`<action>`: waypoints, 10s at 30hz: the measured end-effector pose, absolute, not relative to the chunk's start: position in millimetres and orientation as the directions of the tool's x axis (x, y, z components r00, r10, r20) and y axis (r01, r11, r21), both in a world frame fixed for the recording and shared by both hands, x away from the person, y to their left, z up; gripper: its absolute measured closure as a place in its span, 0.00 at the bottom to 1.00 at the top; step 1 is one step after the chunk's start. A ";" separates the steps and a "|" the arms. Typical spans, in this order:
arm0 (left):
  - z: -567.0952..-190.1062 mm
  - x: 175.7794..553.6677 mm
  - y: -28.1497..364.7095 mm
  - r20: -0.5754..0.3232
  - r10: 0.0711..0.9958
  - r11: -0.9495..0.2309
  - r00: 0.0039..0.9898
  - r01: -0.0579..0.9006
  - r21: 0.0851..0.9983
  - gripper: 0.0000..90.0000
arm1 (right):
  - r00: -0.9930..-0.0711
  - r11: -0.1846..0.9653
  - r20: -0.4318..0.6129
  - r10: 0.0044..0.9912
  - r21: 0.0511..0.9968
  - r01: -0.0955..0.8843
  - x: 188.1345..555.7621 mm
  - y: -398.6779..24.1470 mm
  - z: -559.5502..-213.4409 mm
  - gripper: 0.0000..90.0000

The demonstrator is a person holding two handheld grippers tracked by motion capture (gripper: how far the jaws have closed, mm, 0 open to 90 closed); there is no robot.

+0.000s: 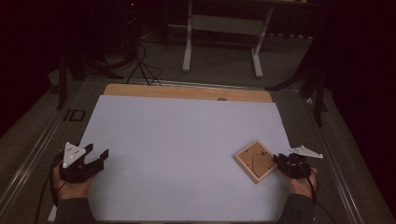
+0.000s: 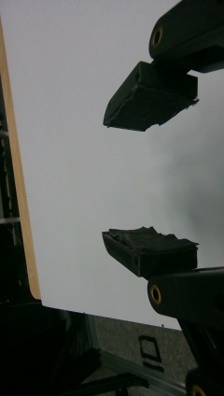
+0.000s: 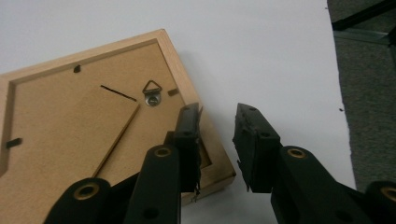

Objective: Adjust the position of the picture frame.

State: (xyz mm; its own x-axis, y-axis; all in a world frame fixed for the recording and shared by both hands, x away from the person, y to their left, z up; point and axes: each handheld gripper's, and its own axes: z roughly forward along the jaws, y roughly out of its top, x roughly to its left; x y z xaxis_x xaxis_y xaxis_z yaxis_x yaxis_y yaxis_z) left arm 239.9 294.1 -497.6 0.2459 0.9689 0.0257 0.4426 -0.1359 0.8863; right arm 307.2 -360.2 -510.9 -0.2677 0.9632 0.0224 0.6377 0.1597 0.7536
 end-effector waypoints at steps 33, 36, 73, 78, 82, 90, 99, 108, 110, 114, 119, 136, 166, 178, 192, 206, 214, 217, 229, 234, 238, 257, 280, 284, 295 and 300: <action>-497.6 240.4 291.4 0.041 0.968 -0.151 0.249 0.441 0.885 0.43 | -0.263 0.164 0.028 0.964 0.718 0.676 300.9 -330.7 -506.8 0.90; -497.5 240.3 291.4 0.042 0.968 -0.151 0.249 0.440 0.885 0.43 | -0.280 0.167 0.042 0.959 0.714 0.680 299.8 -324.5 -506.6 0.90; -497.0 240.5 290.2 0.043 0.965 -0.155 0.257 0.436 0.886 0.43 | -0.531 0.315 0.120 0.839 0.689 0.652 279.2 -255.6 -506.8 0.84; -497.2 240.7 288.8 0.047 0.964 -0.162 0.263 0.435 0.886 0.43 | -0.541 0.318 0.124 0.832 0.693 0.647 278.0 -246.2 -507.4 0.83; -497.3 240.8 286.8 0.052 0.962 -0.169 0.268 0.434 0.885 0.43 | -0.543 0.318 0.123 0.831 0.696 0.644 278.1 -239.7 -508.0 0.83; -498.1 241.9 281.7 0.067 0.957 -0.192 0.284 0.438 0.879 0.43 | -0.537 0.311 0.120 0.835 0.702 0.640 278.9 -227.1 -509.1 0.84; -498.1 242.1 276.3 0.071 0.951 -0.203 0.301 0.434 0.878 0.43 | -0.539 0.319 0.105 0.835 0.707 0.631 280.0 -211.8 -509.9 0.84; -497.6 242.1 268.0 0.062 0.942 -0.208 0.329 0.428 0.879 0.43 | -0.538 0.317 0.100 0.837 0.712 0.626 281.3 -197.2 -510.8 0.84; -497.6 242.1 266.3 0.057 0.941 -0.205 0.334 0.427 0.881 0.43 | -0.537 0.316 0.100 0.838 0.714 0.625 281.6 -195.2 -510.9 0.84; -497.7 242.4 262.0 0.044 0.934 -0.203 0.353 0.426 0.882 0.43 | -0.537 0.315 0.101 0.837 0.715 0.625 282.0 -192.3 -511.2 0.84; -497.7 242.8 252.3 0.051 0.921 -0.226 0.387 0.422 0.878 0.45 | -0.539 0.314 0.102 0.836 0.716 0.623 282.7 -188.9 -511.5 0.84; -499.3 244.2 226.0 0.021 0.856 -0.274 0.516 0.419 0.866 0.57 | -0.551 0.322 0.103 0.828 0.718 0.617 286.4 -177.3 -511.9 0.84; -517.0 249.3 133.4 0.005 0.622 -0.463 0.783 0.362 0.809 1.00 | -0.566 0.331 0.098 0.818 0.725 0.604 290.5 -160.6 -513.0 0.84; -524.8 250.8 108.2 0.023 0.555 -0.530 0.831 0.332 0.780 1.00 | -0.572 0.333 0.098 0.814 0.728 0.599 291.6 -156.9 -513.5 0.84; -528.3 262.0 109.1 0.046 0.583 -0.558 0.811 0.359 0.748 0.99 | -0.587 0.348 0.090 0.804 0.729 0.589 298.0 -148.9 -513.5 0.84; -527.4 272.2 112.7 0.042 0.632 -0.532 0.774 0.394 0.750 1.00 | -0.584 0.348 0.081 0.808 0.734 0.583 310.3 -141.6 -514.0 0.85; -527.0 279.3 115.4 0.038 0.657 -0.517 0.753 0.413 0.750 1.00 | -0.582 0.349 0.074 0.810 0.737 0.579 315.0 -137.2 -514.2 0.84; -526.8 281.6 116.2 0.039 0.664 -0.514 0.747 0.417 0.750 1.00 | -0.579 0.345 0.075 0.812 0.739 0.579 317.1 -135.7 -514.4 0.84; -527.3 287.1 115.3 0.027 0.681 -0.495 0.732 0.432 0.754 1.00 | -0.576 0.340 0.074 0.814 0.744 0.575 324.1 -132.6 -515.2 0.84; -527.7 288.1 115.5 0.023 0.685 -0.489 0.728 0.437 0.755 1.00 | -0.573 0.334 0.076 0.816 0.747 0.575 325.8 -131.7 -515.7 0.84; -527.7 289.2 116.1 0.022 0.690 -0.486 0.723 0.441 0.755 0.99 | -0.575 0.333 0.078 0.815 0.748 0.574 326.9 -131.5 -516.0 0.84; -528.3 290.0 116.6 0.022 0.715 -0.470 0.698 0.457 0.755 0.99 | -0.574 0.322 0.080 0.815 0.760 0.564 328.1 -129.3 -517.8 0.84; -528.5 290.5 117.4 0.024 0.716 -0.467 0.697 0.454 0.759 0.94 | -0.591 0.365 0.027 0.806 0.763 0.533 331.9 -127.2 -516.1 0.78; -528.7 289.9 116.5 0.028 0.718 -0.470 0.695 0.456 0.756 0.94 | -0.595 0.372 0.007 0.804 0.775 0.512 329.5 -128.9 -512.5 0.78; -527.7 288.0 115.6 0.009 0.708 -0.462 0.706 0.454 0.762 0.86 | -0.632 0.421 -0.063 0.772 0.796 0.435 317.1 -137.9 -503.5 0.75; -525.1 285.2 115.3 -0.003 0.702 -0.445 0.712 0.441 0.779 0.79 | -0.637 0.420 -0.064 0.769 0.801 0.427 311.6 -142.6 -502.1 0.75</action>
State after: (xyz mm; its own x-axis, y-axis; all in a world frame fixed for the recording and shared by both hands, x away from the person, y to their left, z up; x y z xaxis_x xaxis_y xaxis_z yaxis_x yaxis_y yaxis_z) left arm 285.2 115.3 -525.1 0.7118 0.7023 -0.0025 0.4414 -0.4446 0.7794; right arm 311.6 -142.6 -502.1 -0.6365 0.7686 -0.0643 0.4266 0.4203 0.8008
